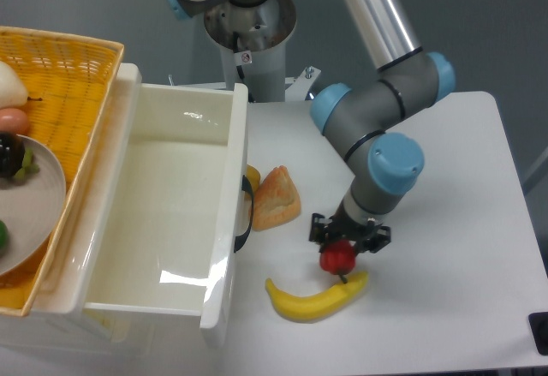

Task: Pick up the red pepper
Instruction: 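Lift the held red pepper up off the table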

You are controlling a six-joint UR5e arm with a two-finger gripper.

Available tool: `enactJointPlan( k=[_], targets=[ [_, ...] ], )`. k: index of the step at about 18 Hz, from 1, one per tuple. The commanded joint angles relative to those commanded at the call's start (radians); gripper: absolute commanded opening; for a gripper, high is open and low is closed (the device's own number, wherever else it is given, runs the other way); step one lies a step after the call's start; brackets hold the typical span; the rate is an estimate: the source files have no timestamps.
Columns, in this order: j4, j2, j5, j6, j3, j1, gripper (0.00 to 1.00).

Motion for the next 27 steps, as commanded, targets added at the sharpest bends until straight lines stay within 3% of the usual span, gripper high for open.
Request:
enactJointPlan(
  k=[8, 27],
  targets=[
    [-0.130, 0.031, 0.043, 0.327, 0.028, 0.058, 0.18],
    [-0.128, 0.020, 0.088, 0.411, 0.046, 0.052, 0.20]
  ],
)
